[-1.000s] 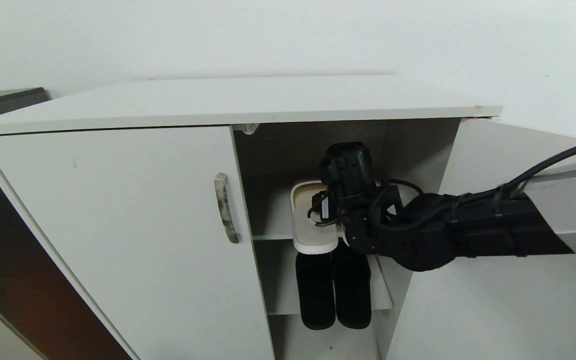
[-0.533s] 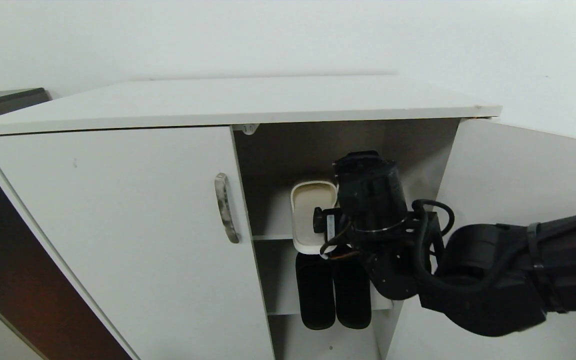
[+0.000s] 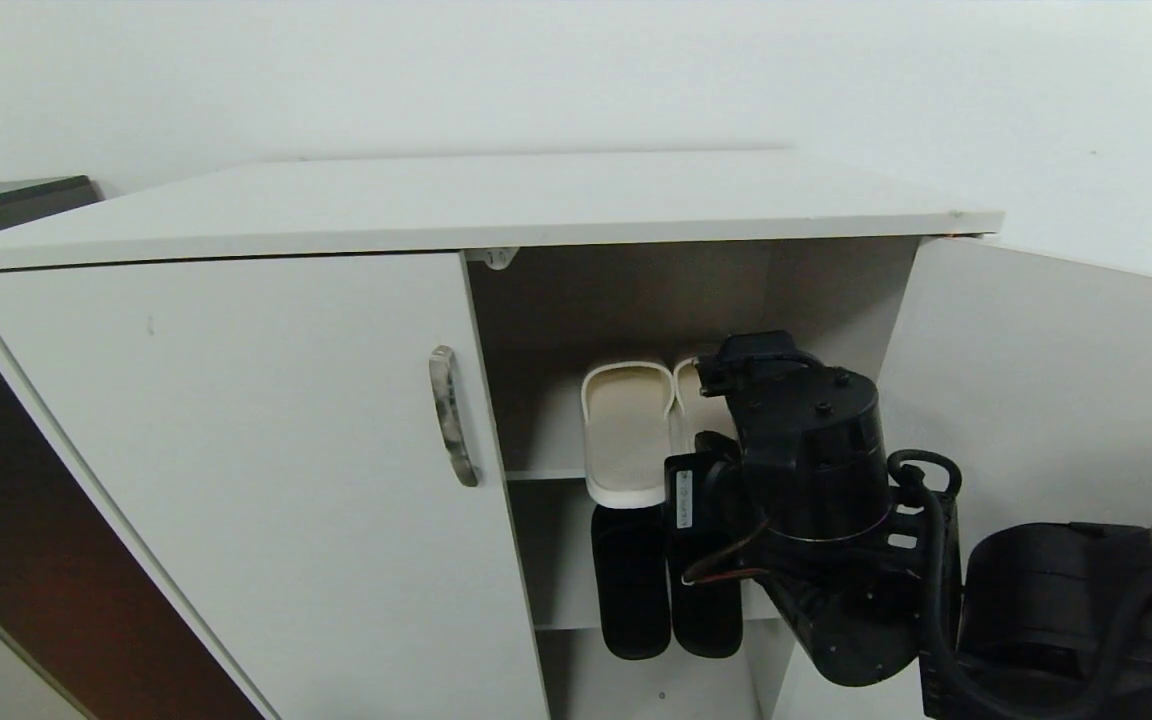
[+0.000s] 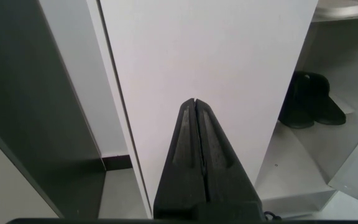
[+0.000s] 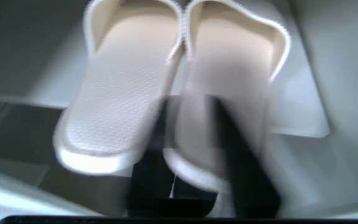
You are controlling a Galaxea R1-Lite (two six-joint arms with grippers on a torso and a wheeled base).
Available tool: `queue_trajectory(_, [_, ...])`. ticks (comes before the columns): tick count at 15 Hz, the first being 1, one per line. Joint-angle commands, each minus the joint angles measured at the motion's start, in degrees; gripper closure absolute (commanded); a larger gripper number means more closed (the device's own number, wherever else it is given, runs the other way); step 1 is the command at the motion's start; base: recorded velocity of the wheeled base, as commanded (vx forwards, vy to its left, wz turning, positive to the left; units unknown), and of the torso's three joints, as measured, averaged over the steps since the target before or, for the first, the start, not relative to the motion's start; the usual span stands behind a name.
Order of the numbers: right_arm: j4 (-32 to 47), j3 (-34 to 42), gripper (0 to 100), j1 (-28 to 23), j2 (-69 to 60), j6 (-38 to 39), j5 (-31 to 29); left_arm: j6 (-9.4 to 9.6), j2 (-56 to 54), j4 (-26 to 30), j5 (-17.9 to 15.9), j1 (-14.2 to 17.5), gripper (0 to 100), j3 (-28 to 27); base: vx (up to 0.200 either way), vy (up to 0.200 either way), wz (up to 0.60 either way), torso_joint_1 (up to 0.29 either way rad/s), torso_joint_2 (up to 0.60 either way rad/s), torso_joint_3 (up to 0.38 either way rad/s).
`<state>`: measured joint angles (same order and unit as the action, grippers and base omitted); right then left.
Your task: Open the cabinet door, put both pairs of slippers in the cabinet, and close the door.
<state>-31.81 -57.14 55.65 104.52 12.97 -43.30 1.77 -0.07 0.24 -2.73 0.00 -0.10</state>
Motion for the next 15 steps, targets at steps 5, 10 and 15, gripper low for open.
queue_trajectory(5, [-0.1, 0.89, 100, 1.04, 0.07, 0.21, -0.03, -0.01, 0.07, 0.02, 0.01, 0.0, 100, 0.01, -0.04, 0.0, 0.0, 0.001, 0.0, 0.0])
queue_trajectory(10, [-1.42, 1.77, 100, 1.04, 0.24, 0.04, -0.03, -0.01, 0.07, 0.02, 0.01, 0.0, 100, 0.01, -0.2, 0.0, 0.0, 0.003, 0.0, 0.006])
queue_trajectory(15, [-1.51, 2.65, 100, 1.04, 0.24, -0.05, -0.03, -0.01, 0.07, 0.02, 0.01, 0.0, 100, 0.01, -0.2, 0.0, 0.0, 0.0, 0.0, 0.002])
